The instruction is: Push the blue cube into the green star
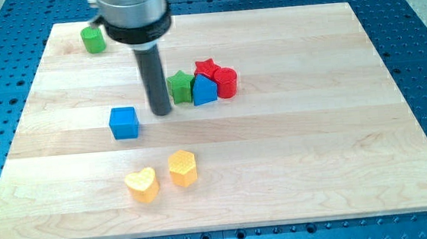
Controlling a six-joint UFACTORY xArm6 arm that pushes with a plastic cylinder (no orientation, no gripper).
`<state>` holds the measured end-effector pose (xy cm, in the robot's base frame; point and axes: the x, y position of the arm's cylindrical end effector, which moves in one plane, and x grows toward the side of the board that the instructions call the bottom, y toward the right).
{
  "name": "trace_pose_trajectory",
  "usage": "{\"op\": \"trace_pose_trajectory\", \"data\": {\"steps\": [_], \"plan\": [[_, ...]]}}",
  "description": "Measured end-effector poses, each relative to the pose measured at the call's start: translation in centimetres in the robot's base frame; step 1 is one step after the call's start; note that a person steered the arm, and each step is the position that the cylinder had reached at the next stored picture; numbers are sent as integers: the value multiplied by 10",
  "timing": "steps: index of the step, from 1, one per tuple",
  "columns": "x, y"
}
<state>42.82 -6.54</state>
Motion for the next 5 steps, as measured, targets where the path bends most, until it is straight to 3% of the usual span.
{"op": "trace_pose_trajectory", "data": {"steps": [1,2,3,5], "plan": [[-24,4],[-11,-38],[9,-131],[63,-114]]}}
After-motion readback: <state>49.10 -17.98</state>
